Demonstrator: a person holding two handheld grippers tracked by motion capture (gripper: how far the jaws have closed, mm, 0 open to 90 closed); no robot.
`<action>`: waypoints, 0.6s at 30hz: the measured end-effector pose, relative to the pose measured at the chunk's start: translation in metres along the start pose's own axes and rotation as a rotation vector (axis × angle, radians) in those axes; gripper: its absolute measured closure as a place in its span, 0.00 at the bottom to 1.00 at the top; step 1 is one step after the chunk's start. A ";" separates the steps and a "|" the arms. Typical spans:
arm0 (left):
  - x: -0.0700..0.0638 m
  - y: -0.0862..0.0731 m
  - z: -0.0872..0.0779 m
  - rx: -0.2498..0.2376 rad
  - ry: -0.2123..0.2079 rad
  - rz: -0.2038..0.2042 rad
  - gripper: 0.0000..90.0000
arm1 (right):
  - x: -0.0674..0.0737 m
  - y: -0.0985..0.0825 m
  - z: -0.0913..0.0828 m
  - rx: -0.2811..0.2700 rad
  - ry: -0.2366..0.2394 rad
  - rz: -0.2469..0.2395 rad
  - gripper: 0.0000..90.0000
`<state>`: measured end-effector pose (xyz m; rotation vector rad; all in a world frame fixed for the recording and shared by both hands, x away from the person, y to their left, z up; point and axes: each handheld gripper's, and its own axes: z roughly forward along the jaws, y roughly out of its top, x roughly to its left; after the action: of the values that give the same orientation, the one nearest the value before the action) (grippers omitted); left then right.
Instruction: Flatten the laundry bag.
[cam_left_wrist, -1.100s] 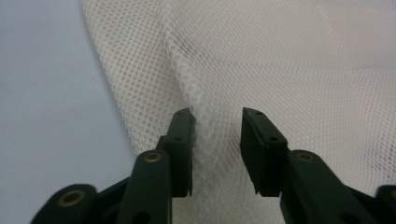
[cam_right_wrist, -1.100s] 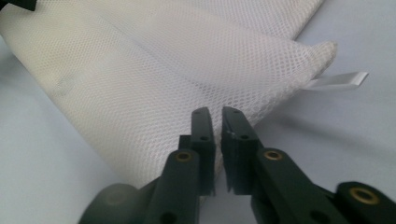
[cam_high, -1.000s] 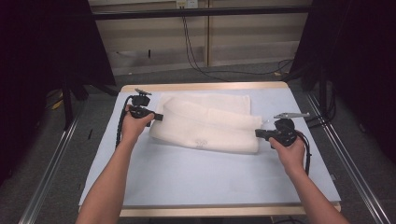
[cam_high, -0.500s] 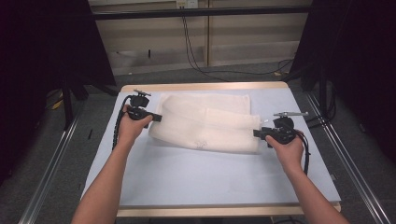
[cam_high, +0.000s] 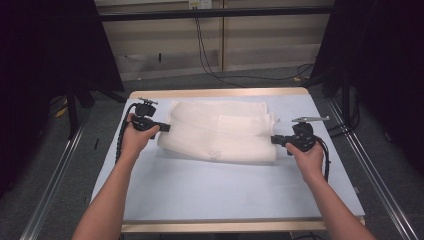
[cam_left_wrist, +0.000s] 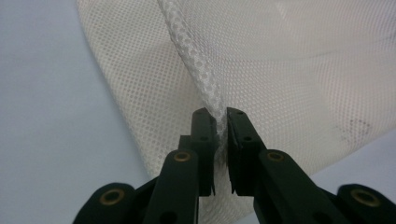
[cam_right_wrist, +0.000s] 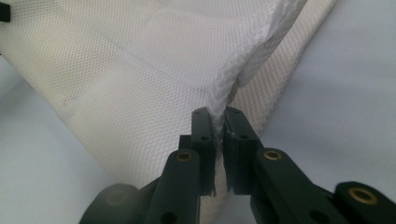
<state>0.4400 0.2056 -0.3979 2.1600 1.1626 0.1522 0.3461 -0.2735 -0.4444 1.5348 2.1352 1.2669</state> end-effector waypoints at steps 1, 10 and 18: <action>0.000 -0.003 -0.002 -0.005 0.008 0.002 0.92 | 0.000 0.000 0.000 0.000 0.000 0.000 0.93; 0.006 -0.048 -0.014 -0.039 -0.023 -0.055 0.93 | 0.013 -0.019 -0.018 -0.030 0.015 -0.127 0.94; 0.005 -0.081 -0.010 -0.031 -0.047 -0.088 0.94 | 0.019 -0.038 -0.018 0.028 0.038 -0.152 0.94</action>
<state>0.3823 0.2451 -0.4405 2.0706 1.2176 0.0795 0.3018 -0.2694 -0.4568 1.3393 2.2544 1.2297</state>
